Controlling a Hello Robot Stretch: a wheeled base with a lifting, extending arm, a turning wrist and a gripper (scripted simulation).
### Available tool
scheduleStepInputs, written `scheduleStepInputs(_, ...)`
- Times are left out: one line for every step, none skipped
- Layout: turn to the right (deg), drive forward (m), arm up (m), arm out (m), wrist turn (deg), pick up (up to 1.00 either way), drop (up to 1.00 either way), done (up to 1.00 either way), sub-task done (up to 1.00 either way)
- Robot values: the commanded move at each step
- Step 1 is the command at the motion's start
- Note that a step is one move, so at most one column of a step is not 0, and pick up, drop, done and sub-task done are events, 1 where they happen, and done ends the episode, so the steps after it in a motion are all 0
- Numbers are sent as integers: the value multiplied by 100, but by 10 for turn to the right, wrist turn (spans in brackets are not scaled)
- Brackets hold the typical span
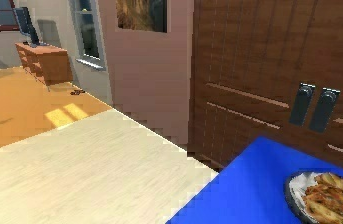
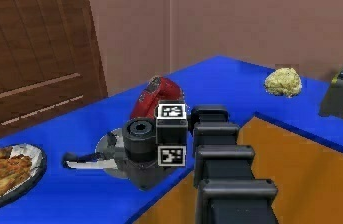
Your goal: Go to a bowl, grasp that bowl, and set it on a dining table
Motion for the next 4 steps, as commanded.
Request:
scheduleStepInputs(0,0,0,0,240,0,0,0,0)
scheduleStepInputs(0,0,-12,0,0,0,0,0,0)
scheduleStepInputs(0,0,0,0,0,100,0,0,0)
scheduleStepInputs(0,0,10,0,0,0,0,0,0)
